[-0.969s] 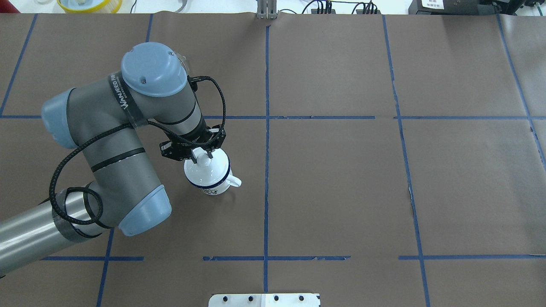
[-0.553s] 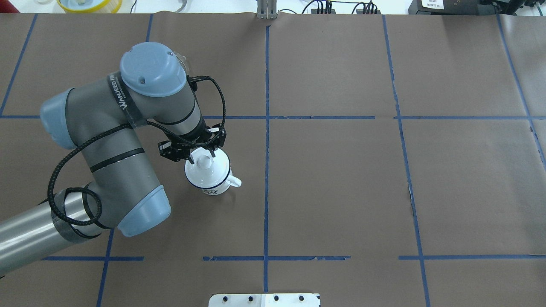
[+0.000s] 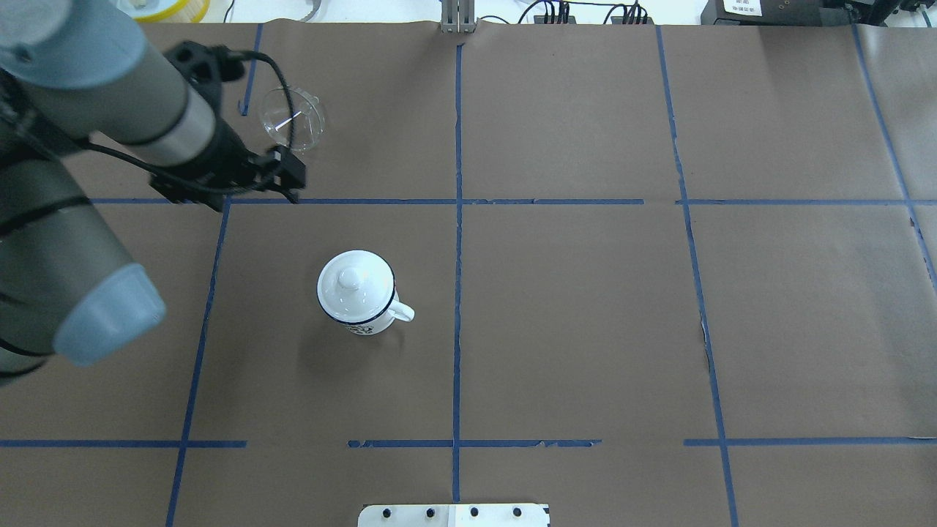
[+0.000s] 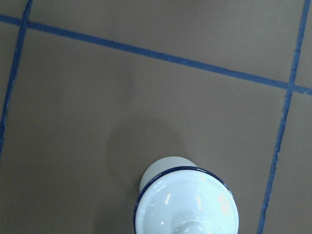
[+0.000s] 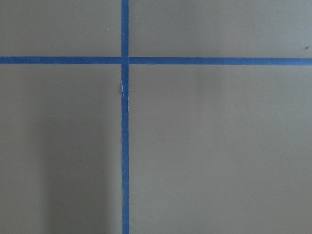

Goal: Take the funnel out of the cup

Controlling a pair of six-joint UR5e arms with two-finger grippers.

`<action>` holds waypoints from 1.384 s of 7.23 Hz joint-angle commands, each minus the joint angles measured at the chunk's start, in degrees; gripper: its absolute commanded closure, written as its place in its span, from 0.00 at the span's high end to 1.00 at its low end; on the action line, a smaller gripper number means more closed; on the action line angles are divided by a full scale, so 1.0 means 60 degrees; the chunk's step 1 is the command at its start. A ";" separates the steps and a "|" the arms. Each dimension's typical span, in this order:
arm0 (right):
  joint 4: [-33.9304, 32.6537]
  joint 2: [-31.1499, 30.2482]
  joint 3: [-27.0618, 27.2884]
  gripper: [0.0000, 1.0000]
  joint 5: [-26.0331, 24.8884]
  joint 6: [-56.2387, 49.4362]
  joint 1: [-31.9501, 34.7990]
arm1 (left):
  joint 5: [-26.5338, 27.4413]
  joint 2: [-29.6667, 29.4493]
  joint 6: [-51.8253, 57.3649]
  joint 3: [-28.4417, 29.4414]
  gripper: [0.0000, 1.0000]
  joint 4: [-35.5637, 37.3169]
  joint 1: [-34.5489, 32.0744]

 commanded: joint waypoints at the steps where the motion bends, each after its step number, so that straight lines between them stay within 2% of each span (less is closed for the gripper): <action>1: 0.0000 0.0000 0.0000 1.00 0.0000 0.0000 0.0000 | -0.1219 0.1539 0.4369 -0.0127 1.00 0.0006 -0.2708; 2: 0.0000 0.0000 0.0000 1.00 0.0000 0.0000 0.0000 | -0.1865 0.2475 0.6451 0.0047 1.00 -0.0009 -0.3997; 3: 0.0000 0.0000 0.0000 1.00 0.0000 0.0000 0.0000 | -0.2770 0.3094 0.8212 0.0861 1.00 -0.0052 -0.5504; 4: 0.0000 0.0000 0.0000 1.00 0.0000 0.0000 0.0000 | -0.3388 0.3723 1.0449 0.2058 1.00 -0.0067 -0.6418; 5: 0.0000 0.0000 0.0000 1.00 0.0000 0.0000 0.0000 | -0.3322 0.4005 1.1559 0.2752 1.00 -0.0009 -0.6688; 6: 0.0000 0.0000 0.0000 1.00 0.0000 0.0000 0.0000 | -0.3234 0.4081 1.1584 0.3513 1.00 0.0006 -0.7170; 7: 0.0000 0.0000 0.0000 1.00 0.0000 0.0000 0.0000 | -0.3262 0.4560 1.1613 0.3854 1.00 -0.0096 -0.7203; 8: 0.0000 0.0000 -0.0014 1.00 0.0000 0.0000 0.0000 | -0.3277 0.5130 1.1643 0.3828 1.00 -0.0662 -0.7204; 10: 0.0000 0.0000 0.0000 1.00 0.0000 0.0000 0.0000 | -0.3175 0.5195 1.1556 0.3696 1.00 -0.0684 -0.7218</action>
